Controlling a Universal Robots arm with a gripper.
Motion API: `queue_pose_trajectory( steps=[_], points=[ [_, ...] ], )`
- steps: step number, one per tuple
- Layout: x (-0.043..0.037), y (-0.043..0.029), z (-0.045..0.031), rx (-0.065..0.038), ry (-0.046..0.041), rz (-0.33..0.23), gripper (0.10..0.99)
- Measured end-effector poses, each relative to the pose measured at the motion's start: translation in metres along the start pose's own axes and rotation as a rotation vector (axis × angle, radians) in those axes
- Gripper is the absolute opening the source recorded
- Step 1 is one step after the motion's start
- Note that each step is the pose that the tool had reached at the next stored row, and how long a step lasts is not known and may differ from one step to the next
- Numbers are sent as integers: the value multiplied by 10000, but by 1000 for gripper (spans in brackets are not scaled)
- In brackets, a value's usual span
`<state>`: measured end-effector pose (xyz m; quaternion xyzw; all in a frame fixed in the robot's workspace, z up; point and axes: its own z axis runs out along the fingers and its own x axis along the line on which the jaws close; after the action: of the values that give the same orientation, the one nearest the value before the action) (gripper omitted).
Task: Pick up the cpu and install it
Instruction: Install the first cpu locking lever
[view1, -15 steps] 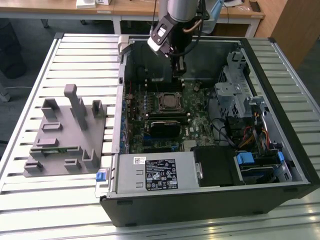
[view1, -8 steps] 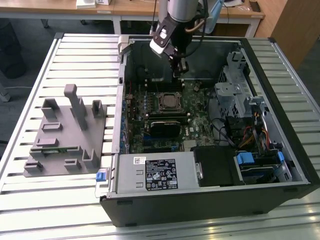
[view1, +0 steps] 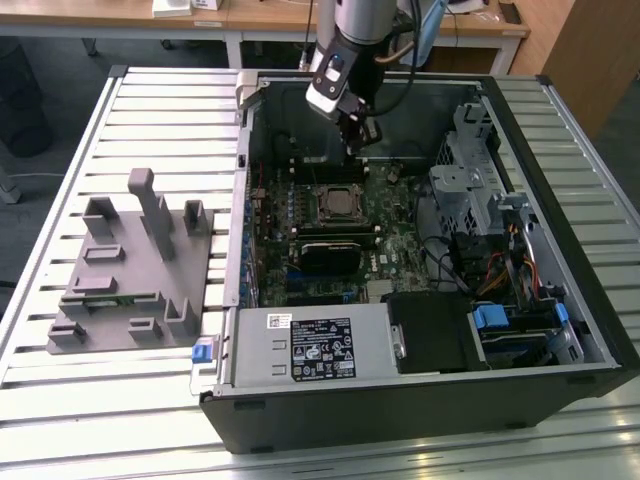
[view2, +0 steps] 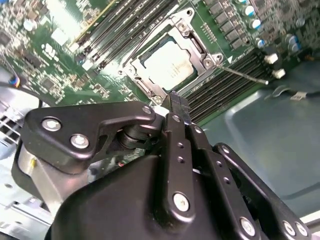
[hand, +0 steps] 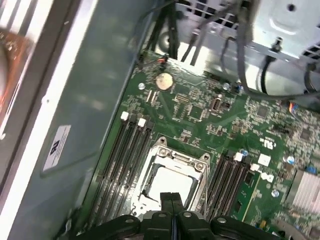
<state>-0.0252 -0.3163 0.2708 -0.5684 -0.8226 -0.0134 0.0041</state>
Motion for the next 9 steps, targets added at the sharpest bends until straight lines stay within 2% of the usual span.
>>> queue_pose_trajectory(
  steps=[9],
  points=[
    [0,0,5,36,26,-1635,106]
  ],
)
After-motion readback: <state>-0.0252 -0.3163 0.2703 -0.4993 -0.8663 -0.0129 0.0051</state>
